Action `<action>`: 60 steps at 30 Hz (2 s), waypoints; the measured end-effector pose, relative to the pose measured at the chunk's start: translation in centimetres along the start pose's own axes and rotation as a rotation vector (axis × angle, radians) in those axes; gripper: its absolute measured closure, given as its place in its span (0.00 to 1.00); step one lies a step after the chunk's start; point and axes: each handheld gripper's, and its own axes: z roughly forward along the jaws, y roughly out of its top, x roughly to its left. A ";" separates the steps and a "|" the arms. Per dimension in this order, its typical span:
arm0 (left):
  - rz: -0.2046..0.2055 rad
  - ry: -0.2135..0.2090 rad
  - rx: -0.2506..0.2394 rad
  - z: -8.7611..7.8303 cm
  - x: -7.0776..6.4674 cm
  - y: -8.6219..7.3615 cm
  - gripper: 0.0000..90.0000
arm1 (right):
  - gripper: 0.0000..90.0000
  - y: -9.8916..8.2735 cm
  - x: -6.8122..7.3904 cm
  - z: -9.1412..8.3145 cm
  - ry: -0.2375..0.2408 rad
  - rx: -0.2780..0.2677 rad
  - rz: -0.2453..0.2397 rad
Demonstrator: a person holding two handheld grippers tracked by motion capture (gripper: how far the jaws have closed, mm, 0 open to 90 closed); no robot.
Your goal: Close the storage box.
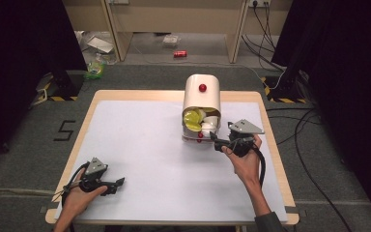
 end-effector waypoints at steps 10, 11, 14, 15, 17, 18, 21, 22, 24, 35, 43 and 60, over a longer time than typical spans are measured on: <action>0.000 0.000 0.000 0.0 0.0 0.0 0.13 | 0.27 0.3 -0.2 0.4 -0.012 -0.002 0.007; 0.000 0.000 0.000 0.0 0.0 0.0 0.13 | 0.27 0.3 -0.2 0.4 -0.011 -0.002 0.004; -0.001 0.000 0.000 0.0 0.0 0.0 0.13 | 0.27 0.5 -0.2 0.4 -0.010 -0.014 0.008; 0.000 0.000 0.000 0.0 0.0 0.0 0.13 | 0.27 0.5 -0.2 0.5 -0.011 -0.016 0.005; 0.000 0.000 0.000 0.0 0.0 0.0 0.13 | 0.27 0.6 -0.3 0.5 -0.011 -0.013 0.012; 0.000 0.000 0.000 0.0 0.0 0.0 0.13 | 0.27 0.6 -0.3 0.5 -0.011 -0.013 0.012; 0.000 0.000 0.000 0.0 0.0 0.0 0.13 | 0.27 0.6 -0.4 0.7 -0.011 -0.014 0.014; 0.000 0.000 0.000 0.0 0.0 0.0 0.13 | 0.27 0.6 -0.4 0.7 -0.011 -0.014 0.016; 0.000 0.000 0.000 0.0 0.0 0.0 0.13 | 0.27 0.6 -0.4 0.7 -0.012 -0.015 0.013; 0.000 0.000 0.000 0.0 0.0 0.0 0.13 | 0.27 0.8 -0.6 1.1 -0.019 -0.014 0.019; 0.000 0.000 0.000 0.0 0.0 0.0 0.13 | 0.27 0.9 -0.7 1.3 -0.024 -0.011 0.016; 0.001 0.000 0.000 0.0 0.0 0.0 0.13 | 0.27 1.0 -1.0 1.8 -0.034 -0.016 0.020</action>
